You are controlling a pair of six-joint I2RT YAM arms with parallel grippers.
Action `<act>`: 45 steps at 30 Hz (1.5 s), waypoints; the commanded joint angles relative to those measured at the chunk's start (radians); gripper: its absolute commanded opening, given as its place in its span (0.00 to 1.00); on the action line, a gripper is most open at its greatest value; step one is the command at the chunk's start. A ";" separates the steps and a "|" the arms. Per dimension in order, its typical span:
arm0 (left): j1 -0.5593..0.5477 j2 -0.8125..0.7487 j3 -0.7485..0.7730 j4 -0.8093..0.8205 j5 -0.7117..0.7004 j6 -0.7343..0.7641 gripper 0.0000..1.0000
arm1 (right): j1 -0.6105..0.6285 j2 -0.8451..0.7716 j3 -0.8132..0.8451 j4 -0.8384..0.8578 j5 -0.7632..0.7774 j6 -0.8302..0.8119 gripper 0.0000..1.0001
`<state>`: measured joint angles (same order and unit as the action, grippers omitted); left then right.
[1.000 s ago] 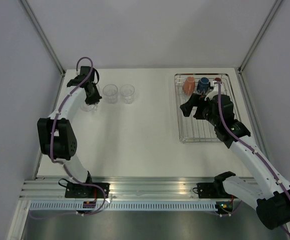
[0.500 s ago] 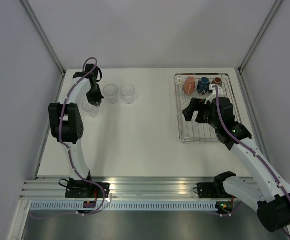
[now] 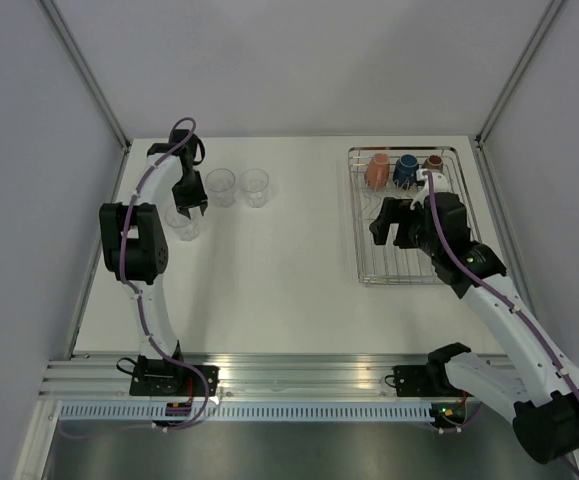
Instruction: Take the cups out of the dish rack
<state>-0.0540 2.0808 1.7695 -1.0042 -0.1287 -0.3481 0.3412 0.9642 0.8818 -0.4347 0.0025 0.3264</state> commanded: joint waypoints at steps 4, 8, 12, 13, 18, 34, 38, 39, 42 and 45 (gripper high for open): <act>0.000 -0.085 0.047 -0.024 0.014 0.018 0.57 | -0.002 0.034 0.134 -0.119 0.201 -0.039 0.98; -0.001 -0.192 0.025 0.001 0.092 0.026 0.79 | -0.049 0.093 0.175 -0.147 0.214 -0.052 0.98; 0.000 -0.356 -0.053 0.064 0.158 0.024 0.94 | -0.134 0.140 0.203 -0.139 0.278 -0.043 0.98; 0.000 -0.413 -0.059 0.068 0.164 0.021 0.98 | -0.149 0.151 0.210 -0.137 0.289 -0.040 0.98; 0.000 -0.591 -0.145 0.114 0.259 0.017 0.99 | -0.258 0.258 0.273 -0.147 0.272 -0.085 0.98; -0.007 -1.142 -0.653 0.346 0.610 -0.066 0.99 | -0.464 0.363 0.223 0.013 0.151 -0.174 0.98; -0.007 -1.192 -0.722 0.357 0.701 -0.065 0.99 | -0.473 0.427 0.232 0.010 0.102 -0.204 0.98; -0.007 -1.199 -0.729 0.357 0.702 -0.057 0.99 | -0.473 0.439 0.233 0.010 0.105 -0.207 0.98; -0.007 -1.220 -0.754 0.355 0.716 -0.048 0.99 | -0.476 0.482 0.235 0.014 0.105 -0.214 0.97; -0.007 -1.229 -0.763 0.352 0.733 -0.037 0.99 | -0.476 0.524 0.238 0.011 0.112 -0.216 0.96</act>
<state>-0.0593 0.8692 1.0164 -0.6960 0.5453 -0.3878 -0.1295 1.4597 1.1030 -0.4484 0.1207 0.1307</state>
